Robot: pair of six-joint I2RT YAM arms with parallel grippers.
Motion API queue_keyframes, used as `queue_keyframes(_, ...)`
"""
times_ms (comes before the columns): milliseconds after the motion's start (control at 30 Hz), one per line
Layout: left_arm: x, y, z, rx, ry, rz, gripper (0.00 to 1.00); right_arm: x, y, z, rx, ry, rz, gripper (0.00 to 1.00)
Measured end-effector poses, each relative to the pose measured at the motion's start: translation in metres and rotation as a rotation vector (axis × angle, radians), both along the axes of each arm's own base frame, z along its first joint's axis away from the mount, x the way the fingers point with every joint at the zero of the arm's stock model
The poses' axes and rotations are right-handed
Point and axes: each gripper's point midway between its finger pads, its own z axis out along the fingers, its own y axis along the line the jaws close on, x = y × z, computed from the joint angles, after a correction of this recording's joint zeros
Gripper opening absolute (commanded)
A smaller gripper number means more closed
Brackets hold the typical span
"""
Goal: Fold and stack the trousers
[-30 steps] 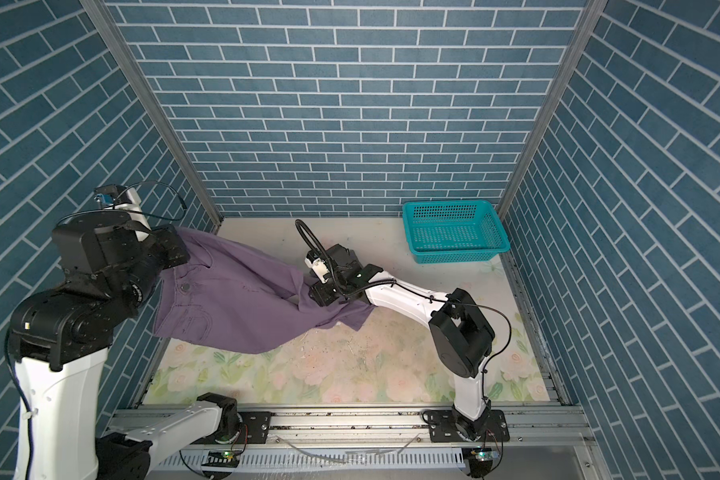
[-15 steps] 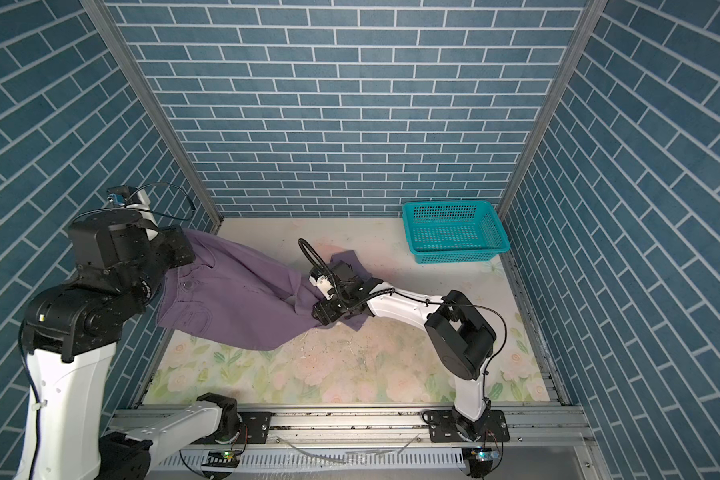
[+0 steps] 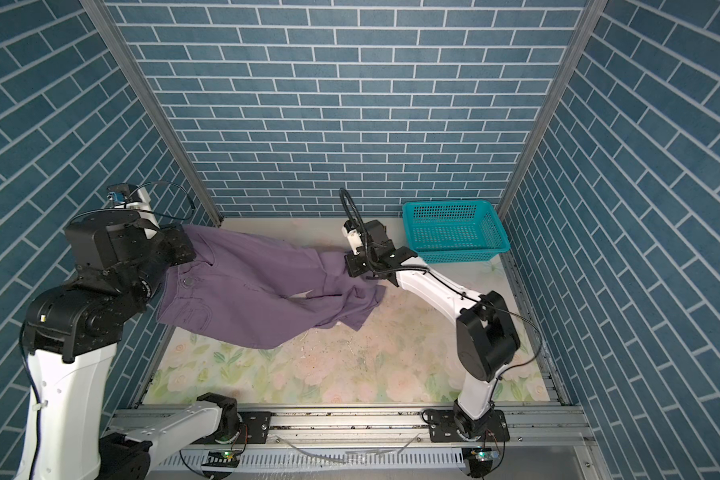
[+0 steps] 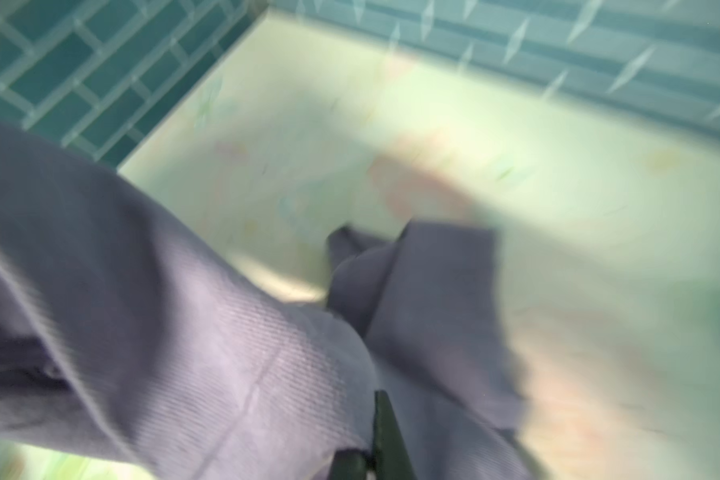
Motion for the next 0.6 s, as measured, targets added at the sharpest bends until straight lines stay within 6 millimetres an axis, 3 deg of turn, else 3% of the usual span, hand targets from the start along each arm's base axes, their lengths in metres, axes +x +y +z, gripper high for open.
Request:
queue_keyframes(100, -0.001, 0.0, -0.001, -0.001, -0.003, 0.0, 0.0, -0.008, -0.038, 0.078, 0.005, -0.203, -0.071, 0.0)
queue_keyframes(267, -0.007, 0.002, 0.006, -0.006, -0.031, 0.006, 0.0, -0.056, -0.102, 0.203, 0.078, -0.519, -0.166, 0.0)
queue_keyframes(367, -0.012, 0.005, 0.011, -0.008, -0.051, 0.014, 0.0, -0.083, -0.136, 0.254, 0.14, -0.658, -0.228, 0.0)
queue_keyframes(433, -0.015, 0.006, 0.012, -0.011, -0.059, 0.015, 0.0, -0.091, -0.149, 0.272, 0.159, -0.717, -0.257, 0.0)
queue_keyframes(500, -0.016, 0.006, 0.014, -0.015, -0.067, 0.016, 0.0, -0.088, -0.149, 0.277, 0.155, -0.743, -0.268, 0.0)
queue_keyframes(600, -0.017, 0.009, 0.015, -0.017, -0.072, 0.033, 0.0, -0.054, -0.122, 0.25, 0.082, -0.692, -0.253, 0.0)
